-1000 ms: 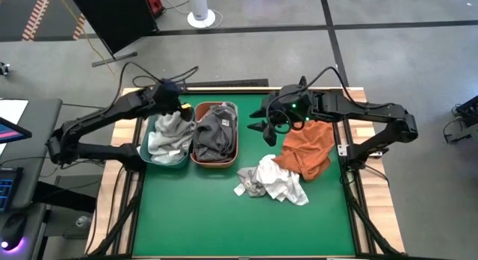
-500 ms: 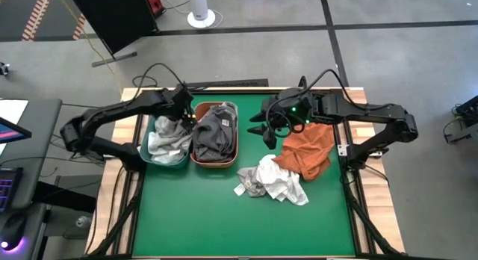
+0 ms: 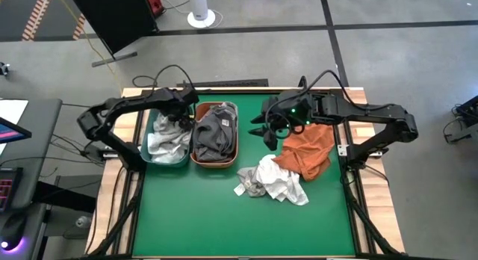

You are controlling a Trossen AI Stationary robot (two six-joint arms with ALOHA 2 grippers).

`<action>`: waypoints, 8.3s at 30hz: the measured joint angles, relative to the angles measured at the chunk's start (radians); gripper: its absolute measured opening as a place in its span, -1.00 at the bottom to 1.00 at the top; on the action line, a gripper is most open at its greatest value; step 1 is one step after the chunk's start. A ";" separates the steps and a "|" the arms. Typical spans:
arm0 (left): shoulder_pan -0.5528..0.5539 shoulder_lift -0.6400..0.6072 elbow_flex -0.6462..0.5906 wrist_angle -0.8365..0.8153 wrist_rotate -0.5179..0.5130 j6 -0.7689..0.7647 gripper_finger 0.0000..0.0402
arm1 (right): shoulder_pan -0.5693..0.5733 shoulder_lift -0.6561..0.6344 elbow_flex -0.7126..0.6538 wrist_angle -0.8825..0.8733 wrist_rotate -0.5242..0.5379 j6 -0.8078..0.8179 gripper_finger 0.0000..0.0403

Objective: Sort towels by color in basket
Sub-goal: Put the light gray towel into the blue bin, then put the white towel into the blue bin, then put the light gray towel into the blue bin

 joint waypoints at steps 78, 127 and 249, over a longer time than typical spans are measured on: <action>-0.518 -0.550 0.000 0.982 0.441 -0.105 0.32 | 0.136 0.002 0.000 0.441 0.338 0.126 -0.87; -0.351 -0.676 0.000 0.493 0.129 -0.060 -0.96 | -0.010 0.061 0.000 0.456 -0.007 0.206 0.21; -0.183 -0.820 0.182 -0.099 0.308 -0.123 0.14 | 0.229 0.641 -0.021 -0.160 0.023 0.434 0.08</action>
